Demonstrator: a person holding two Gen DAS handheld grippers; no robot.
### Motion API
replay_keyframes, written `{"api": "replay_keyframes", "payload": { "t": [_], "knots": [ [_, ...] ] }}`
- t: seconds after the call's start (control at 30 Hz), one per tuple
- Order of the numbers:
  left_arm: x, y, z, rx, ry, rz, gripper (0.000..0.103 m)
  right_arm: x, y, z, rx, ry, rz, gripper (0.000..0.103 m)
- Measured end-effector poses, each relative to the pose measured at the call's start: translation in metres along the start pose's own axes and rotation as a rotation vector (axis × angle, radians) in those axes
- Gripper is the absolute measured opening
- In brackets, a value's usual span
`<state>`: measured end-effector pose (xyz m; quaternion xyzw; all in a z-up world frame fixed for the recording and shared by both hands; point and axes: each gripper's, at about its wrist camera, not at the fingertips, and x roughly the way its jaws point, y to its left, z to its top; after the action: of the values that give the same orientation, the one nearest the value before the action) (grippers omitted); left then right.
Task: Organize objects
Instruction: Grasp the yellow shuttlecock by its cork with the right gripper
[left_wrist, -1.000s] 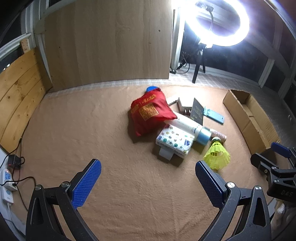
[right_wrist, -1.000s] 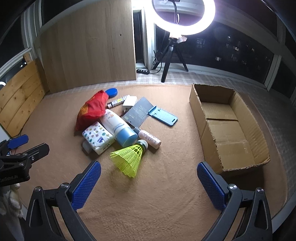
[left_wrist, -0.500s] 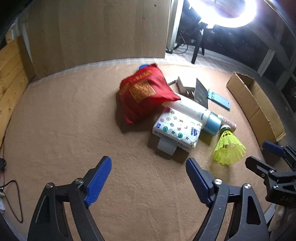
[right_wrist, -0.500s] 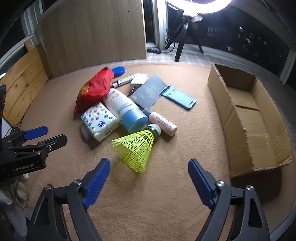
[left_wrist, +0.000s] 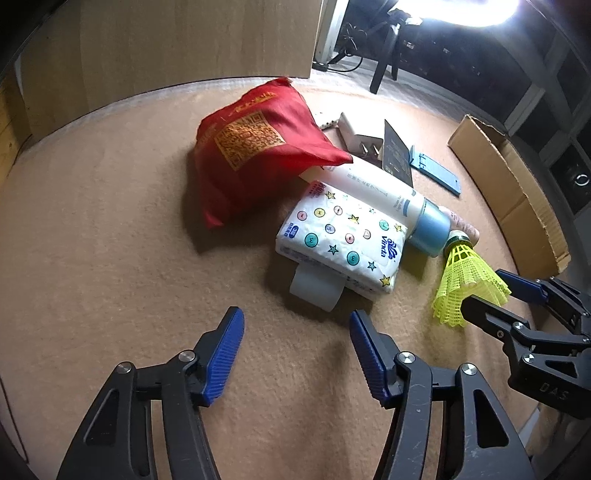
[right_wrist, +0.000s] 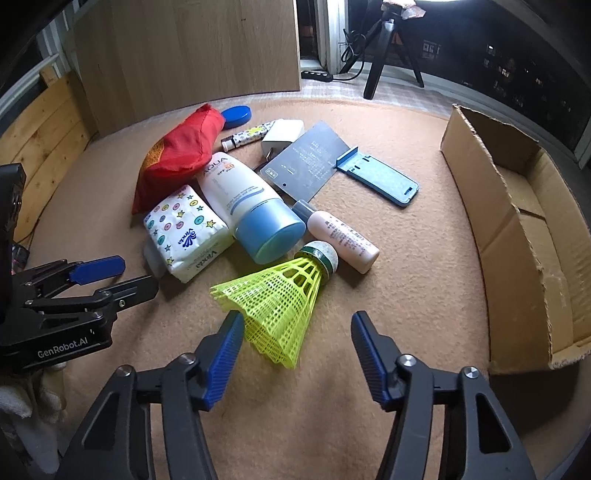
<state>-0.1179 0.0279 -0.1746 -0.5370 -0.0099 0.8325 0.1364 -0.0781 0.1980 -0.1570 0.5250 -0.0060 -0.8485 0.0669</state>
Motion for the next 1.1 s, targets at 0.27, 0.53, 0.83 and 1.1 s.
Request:
{"api": "replay_keyframes", "payload": {
  "t": [0.27, 0.53, 0.83, 1.1],
  "knots": [
    [0.007, -0.004, 0.009, 0.048, -0.013, 0.008, 0.056, 0.007, -0.003, 0.005, 0.015, 0.016, -0.003, 0.040],
    [0.010, -0.008, 0.014, 0.053, -0.018, -0.029, 0.030, 0.009, -0.010, 0.007, 0.028, 0.025, 0.013, 0.019],
    [0.002, -0.005, 0.009, 0.023, -0.026, -0.047, 0.027, 0.004, -0.015, 0.005, 0.025, 0.017, 0.032, 0.004],
    [-0.020, -0.006, 0.000, 0.000, -0.060, -0.053, 0.026, -0.018, -0.026, -0.003, 0.037, -0.017, 0.057, 0.004]
  ]
}}
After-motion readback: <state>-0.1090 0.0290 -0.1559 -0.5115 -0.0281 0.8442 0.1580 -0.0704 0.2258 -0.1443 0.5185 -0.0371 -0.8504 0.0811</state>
